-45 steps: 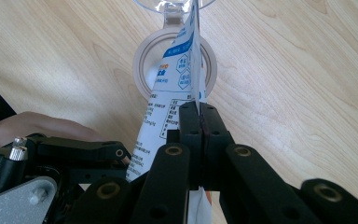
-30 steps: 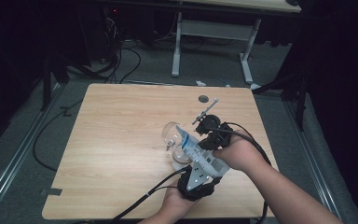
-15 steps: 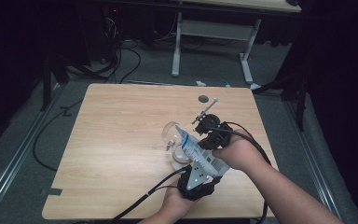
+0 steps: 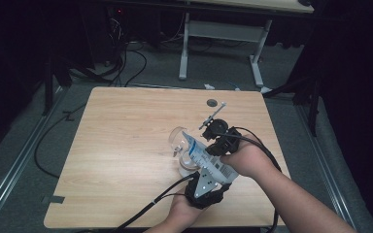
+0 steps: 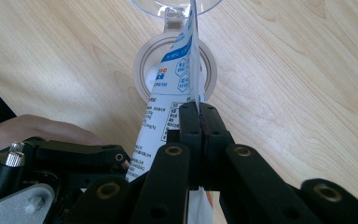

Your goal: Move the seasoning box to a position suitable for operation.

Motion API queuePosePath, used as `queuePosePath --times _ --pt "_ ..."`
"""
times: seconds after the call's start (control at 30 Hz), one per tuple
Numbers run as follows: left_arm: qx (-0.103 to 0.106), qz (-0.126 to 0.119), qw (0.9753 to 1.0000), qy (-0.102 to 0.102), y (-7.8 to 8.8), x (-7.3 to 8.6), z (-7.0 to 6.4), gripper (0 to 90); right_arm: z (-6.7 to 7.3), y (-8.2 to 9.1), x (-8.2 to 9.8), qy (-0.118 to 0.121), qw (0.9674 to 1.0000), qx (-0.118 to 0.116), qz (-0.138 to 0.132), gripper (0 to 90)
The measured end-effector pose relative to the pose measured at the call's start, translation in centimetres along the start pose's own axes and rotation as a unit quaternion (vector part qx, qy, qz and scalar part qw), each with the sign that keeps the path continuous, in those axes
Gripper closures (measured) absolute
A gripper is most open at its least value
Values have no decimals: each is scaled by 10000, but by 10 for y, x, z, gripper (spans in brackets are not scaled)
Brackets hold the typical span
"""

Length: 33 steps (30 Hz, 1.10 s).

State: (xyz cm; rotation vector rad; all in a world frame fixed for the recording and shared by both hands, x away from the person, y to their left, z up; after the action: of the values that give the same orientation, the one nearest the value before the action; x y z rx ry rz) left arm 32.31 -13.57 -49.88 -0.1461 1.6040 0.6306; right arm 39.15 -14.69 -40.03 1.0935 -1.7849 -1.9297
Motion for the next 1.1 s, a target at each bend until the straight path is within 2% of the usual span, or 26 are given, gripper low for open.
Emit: queuePosePath --times 1.1 --pt "5 -56 10000 13 1 -3 1 585 1 1 -3 63 10000 4 -11 900"
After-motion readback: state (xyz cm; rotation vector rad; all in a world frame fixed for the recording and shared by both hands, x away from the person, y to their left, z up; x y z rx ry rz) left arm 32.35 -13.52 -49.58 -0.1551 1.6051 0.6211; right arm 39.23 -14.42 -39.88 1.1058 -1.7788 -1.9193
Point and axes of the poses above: each handheld gripper's, and its own axes: y roughly backward along the jaws, x roughly out of its underside, z roughly to its left, the point moved 8 cm from there along -y, roughly forward along the jaws, and after that the axes turned 2 degrees about -y, right-handed, at the moved point
